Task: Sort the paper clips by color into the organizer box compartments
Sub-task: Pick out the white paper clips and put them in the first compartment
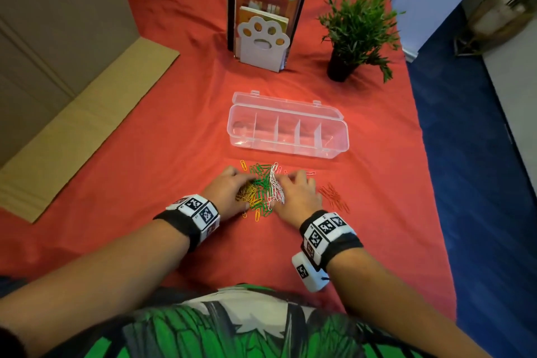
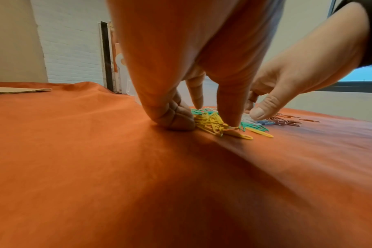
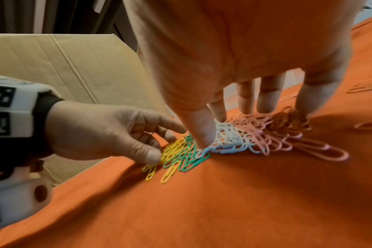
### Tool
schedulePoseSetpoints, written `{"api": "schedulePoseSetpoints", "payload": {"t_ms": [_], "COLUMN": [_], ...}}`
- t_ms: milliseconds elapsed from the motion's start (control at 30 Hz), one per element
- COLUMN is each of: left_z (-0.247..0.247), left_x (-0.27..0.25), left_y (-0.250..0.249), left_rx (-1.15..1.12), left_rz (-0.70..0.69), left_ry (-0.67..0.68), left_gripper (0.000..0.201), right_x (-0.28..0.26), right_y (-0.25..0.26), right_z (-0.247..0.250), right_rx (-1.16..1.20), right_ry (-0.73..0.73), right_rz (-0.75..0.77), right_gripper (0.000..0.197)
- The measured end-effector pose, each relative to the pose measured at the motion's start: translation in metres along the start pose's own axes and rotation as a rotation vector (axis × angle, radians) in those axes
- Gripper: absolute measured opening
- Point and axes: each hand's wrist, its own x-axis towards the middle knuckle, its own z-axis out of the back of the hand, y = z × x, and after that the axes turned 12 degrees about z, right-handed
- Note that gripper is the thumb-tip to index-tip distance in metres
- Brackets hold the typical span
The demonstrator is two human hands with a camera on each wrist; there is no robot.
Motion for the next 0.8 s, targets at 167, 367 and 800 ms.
{"api": "schedulePoseSetpoints", "payload": {"t_ms": [167,367,800], "left_z": [0.002,0.002,-0.010], "left_x": [0.005,0.010,0.006], "left_y": [-0.003,-0.013,-0.020], "left_rx": [0.057,-0.004,0.044], "left_rz": [0.074,0.043,0.070], "left_ry": [-0.009,-0.020,-0.080], "left_gripper": [0.028,0.041,0.025], "right_x": [0.001,0.008,-0.001], "right_y": [0.003,0.008,-0.012], "right_z": [-0.001,-0.005,-0.009], "right_rx": [-0.025,0.159,0.205], "right_ry": [-0.041,0.033,-0.109], "right_rz": [-0.003,0.189,0.134], "right_gripper": [0.039,0.023,0.022]}}
